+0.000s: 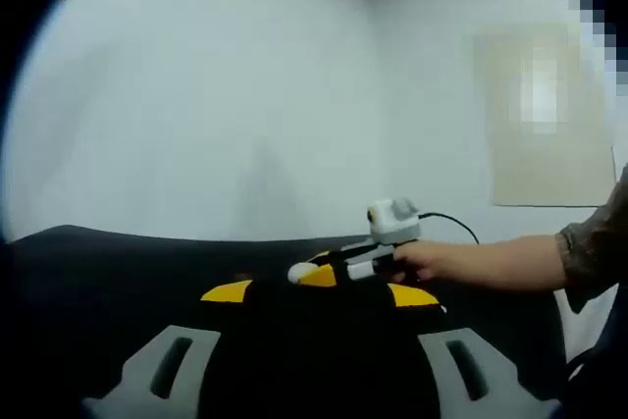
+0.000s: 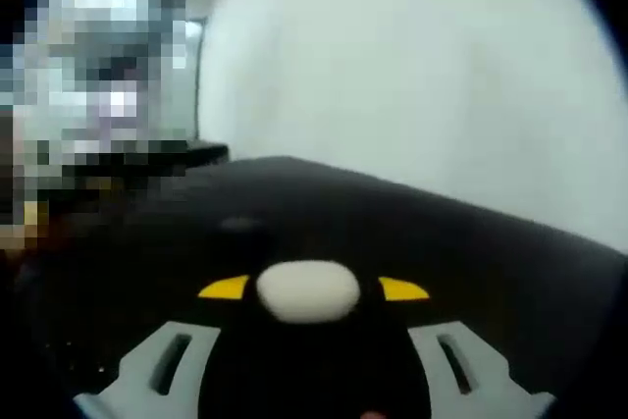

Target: Pick up three earphones and place each one into its charging case using tactile feedback, ensure that each earphone is properly inserted and securely positioned inside the case.

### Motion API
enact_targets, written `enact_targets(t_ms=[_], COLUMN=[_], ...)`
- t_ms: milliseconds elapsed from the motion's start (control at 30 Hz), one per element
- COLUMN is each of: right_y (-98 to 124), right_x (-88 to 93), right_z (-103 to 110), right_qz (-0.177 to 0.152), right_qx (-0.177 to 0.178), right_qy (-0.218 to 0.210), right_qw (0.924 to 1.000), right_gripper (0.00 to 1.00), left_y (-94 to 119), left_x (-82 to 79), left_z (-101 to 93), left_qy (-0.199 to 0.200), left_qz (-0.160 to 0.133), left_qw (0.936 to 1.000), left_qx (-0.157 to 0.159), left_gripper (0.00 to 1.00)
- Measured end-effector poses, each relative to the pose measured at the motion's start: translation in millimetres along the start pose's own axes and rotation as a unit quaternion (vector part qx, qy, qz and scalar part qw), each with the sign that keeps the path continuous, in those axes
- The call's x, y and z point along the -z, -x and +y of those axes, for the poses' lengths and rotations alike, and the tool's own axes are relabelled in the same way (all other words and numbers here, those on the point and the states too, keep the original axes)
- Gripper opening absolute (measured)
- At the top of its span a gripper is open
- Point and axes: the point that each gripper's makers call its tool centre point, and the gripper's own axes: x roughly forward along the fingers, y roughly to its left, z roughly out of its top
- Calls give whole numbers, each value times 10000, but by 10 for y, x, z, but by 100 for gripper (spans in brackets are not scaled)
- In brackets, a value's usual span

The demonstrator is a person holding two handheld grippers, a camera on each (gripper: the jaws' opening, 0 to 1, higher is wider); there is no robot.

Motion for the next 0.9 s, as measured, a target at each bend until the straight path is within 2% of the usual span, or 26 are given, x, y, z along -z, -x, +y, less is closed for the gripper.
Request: enact_targets(t_ms=[267, 600, 900], right_y=[-19, 9, 140], right_x=[45, 40, -163], right_z=[57, 66, -13], right_qz=[104, 176, -267], right_qx=[-32, 201, 283], right_qy=[246, 599, 282], right_qw=[9996, 9978, 9988], right_gripper=[46, 45, 44], left_y=[-12, -9, -16], left_x=[13, 19, 26], left_z=[-24, -19, 8], left_qy=[-20, -1, 62], left_qz=[39, 44, 32], left_qw=[10000, 10000, 10000], left_qx=[58, 70, 62], left_gripper=[49, 49, 49])
